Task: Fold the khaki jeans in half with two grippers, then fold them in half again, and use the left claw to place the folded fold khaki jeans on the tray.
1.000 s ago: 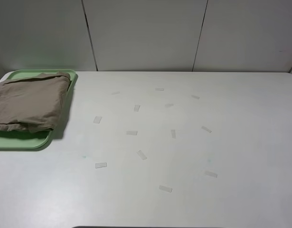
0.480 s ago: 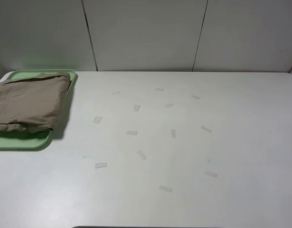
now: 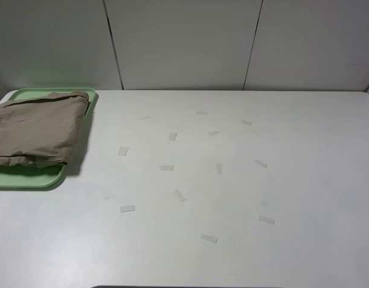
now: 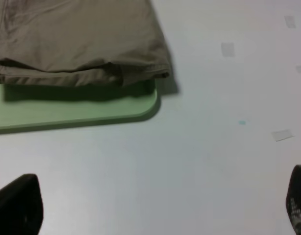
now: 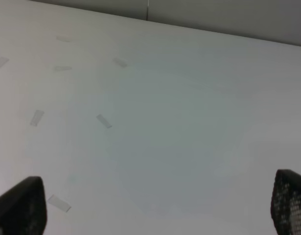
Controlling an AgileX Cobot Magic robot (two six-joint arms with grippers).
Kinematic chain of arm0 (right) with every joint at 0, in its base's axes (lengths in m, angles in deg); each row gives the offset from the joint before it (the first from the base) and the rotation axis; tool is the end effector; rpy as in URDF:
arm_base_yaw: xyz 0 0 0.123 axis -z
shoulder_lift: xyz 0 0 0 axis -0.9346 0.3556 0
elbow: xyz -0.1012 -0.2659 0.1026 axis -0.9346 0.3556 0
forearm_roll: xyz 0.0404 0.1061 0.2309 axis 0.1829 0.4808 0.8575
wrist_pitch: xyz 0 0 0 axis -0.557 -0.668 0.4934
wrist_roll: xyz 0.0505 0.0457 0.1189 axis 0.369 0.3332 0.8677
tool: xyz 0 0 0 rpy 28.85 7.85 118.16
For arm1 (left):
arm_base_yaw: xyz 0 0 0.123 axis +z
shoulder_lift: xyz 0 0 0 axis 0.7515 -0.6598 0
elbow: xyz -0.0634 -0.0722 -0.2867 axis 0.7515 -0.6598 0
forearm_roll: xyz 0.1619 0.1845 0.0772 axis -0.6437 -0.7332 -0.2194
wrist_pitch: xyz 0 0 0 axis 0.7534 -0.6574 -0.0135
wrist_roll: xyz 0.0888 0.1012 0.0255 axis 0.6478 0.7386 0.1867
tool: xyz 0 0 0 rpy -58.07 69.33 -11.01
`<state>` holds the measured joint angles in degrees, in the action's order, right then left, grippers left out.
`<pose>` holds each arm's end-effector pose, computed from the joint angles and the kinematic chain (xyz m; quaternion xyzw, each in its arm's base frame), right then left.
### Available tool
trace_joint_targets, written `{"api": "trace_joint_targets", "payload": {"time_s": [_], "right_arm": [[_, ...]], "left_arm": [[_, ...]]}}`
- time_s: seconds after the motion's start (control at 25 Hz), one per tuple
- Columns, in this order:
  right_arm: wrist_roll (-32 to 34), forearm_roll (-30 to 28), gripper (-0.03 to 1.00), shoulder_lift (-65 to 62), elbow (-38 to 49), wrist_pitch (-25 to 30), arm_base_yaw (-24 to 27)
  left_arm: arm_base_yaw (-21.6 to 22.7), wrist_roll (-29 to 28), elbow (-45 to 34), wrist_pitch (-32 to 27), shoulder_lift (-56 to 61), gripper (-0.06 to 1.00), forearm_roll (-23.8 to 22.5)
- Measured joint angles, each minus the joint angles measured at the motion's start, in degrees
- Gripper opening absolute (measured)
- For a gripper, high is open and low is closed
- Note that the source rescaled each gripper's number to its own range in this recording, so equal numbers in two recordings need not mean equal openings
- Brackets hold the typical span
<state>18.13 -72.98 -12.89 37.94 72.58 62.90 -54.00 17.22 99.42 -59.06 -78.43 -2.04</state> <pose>0.0243 0.0039 0.2628 -0.0818 0.8391 0.0117 0.5377 0.0235 0.0038 0.2568 0.0285 0.8533 -0.0053 0.5206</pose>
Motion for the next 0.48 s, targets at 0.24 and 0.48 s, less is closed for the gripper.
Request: {"api": "trace_joint_targets", "payload": {"time_s": [0.24,0.48], "right_arm": [[0.0,0.0,1.00,0.0,0.0,0.0,0.0],[0.0,0.0,1.00,0.0,0.0,0.0,0.0]], "left_arm": [[0.0,0.0,0.0,0.1,0.0,1.00,0.0],[0.0,0.0,0.0,0.1,0.0,1.00,0.0]]}}
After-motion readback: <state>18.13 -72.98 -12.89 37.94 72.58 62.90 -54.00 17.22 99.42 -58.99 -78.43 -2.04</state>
